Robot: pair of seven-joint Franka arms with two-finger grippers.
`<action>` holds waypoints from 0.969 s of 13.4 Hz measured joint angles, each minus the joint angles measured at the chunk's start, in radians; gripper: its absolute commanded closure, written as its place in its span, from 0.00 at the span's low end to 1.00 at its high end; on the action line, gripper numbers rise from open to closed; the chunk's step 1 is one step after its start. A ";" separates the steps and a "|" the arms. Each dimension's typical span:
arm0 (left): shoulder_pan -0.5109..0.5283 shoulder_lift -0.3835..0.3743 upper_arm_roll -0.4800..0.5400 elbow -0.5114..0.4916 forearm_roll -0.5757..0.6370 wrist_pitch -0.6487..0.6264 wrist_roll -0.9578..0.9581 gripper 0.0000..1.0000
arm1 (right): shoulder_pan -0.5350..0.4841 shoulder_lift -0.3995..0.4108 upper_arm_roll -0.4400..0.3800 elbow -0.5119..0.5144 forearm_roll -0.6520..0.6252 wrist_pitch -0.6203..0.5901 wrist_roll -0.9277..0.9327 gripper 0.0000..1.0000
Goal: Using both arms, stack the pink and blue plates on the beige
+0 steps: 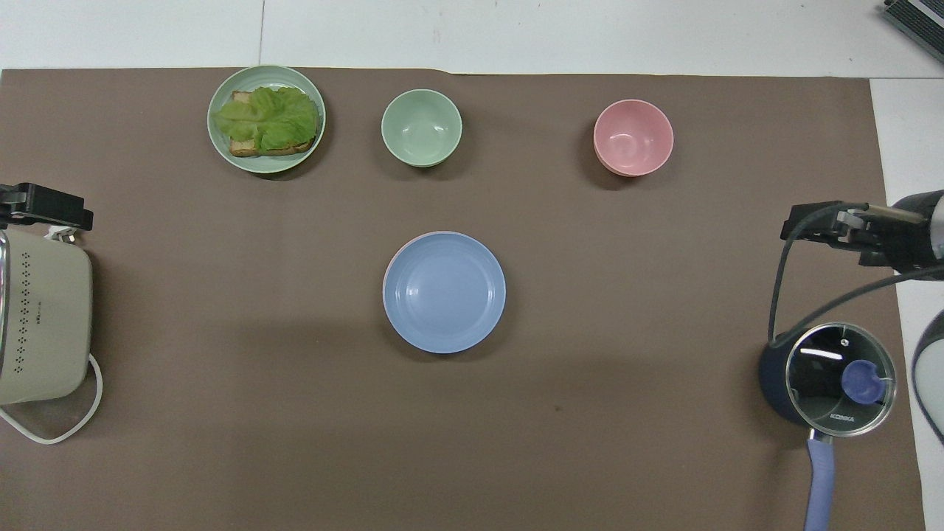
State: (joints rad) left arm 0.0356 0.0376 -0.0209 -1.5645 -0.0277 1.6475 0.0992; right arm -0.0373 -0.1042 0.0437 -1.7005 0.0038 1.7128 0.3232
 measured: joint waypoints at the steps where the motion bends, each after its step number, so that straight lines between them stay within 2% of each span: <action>1: 0.000 0.000 0.000 0.000 0.000 0.000 0.000 0.00 | -0.003 0.018 0.000 0.035 -0.001 -0.040 0.000 0.00; 3: 0.000 0.000 0.000 0.000 0.000 0.000 0.000 0.00 | -0.009 0.067 0.000 0.108 -0.004 -0.101 -0.003 0.00; 5: 0.000 0.000 0.000 0.000 0.000 0.000 0.000 0.00 | -0.009 0.101 0.001 0.149 -0.004 -0.110 -0.014 0.00; 13: 0.000 0.000 0.000 0.000 0.000 0.000 0.000 0.00 | -0.006 0.108 0.014 0.153 -0.026 -0.143 -0.093 0.00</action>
State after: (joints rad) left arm 0.0356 0.0376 -0.0209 -1.5645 -0.0277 1.6475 0.0991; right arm -0.0435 0.0042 0.0574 -1.5478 -0.0223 1.5701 0.2301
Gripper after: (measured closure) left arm 0.000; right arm 0.000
